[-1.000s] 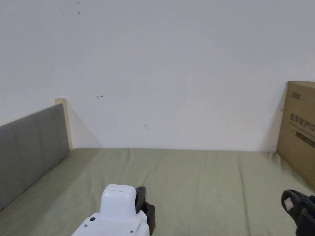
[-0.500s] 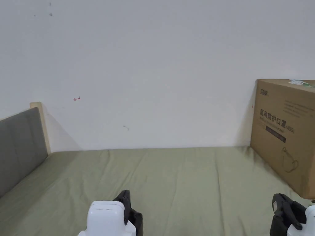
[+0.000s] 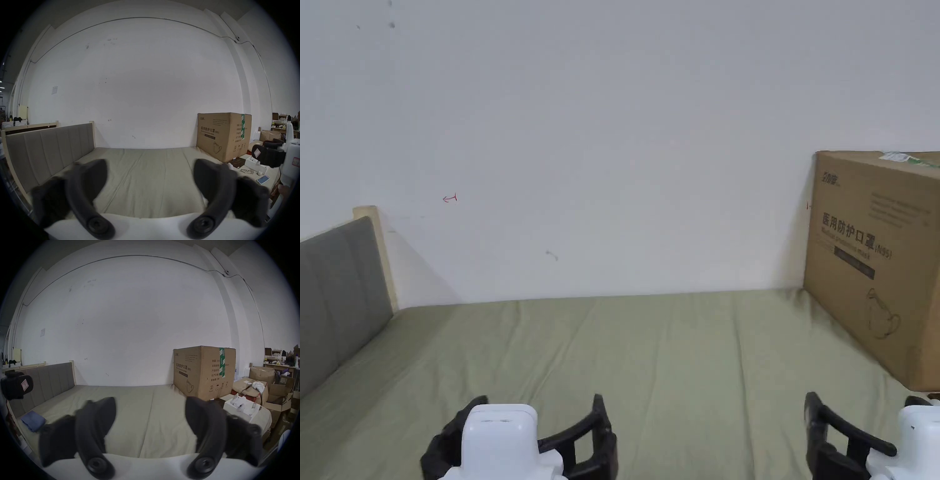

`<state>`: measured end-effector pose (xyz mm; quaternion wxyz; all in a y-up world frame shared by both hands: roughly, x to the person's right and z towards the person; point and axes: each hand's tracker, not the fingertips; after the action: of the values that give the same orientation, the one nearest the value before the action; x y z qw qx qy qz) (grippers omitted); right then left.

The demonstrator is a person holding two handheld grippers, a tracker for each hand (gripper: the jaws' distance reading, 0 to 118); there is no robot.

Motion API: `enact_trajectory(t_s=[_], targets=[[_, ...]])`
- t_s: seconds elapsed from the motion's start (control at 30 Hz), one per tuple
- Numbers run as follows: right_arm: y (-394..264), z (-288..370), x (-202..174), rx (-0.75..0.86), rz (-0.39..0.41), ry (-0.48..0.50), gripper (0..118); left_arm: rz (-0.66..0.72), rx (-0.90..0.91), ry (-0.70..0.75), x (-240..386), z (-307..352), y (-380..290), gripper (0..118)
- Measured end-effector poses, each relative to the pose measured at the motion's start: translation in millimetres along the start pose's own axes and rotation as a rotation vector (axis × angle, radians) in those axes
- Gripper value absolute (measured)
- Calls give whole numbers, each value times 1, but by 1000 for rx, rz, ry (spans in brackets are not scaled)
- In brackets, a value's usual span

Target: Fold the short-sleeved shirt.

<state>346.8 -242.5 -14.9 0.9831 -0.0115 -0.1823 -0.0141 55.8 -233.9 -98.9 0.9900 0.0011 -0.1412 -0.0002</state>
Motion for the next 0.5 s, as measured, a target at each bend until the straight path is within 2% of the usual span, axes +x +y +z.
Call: enact_trajectory(t_s=[0.1,0.13,0.37,0.5], targets=[[0,0,-3,1,2,2,116,18,22,1,-2,3,-1,114],[0,-1,-4,-3,7,3,118,16,24,4,-2,3,-1,115],[-1,-2,-8,0,15,14,118,-10,12,-12,-4,-1,-2,115],[0,-3,-10,-10,10,24,118,19,-9,-31,-5,-5,-2,115]])
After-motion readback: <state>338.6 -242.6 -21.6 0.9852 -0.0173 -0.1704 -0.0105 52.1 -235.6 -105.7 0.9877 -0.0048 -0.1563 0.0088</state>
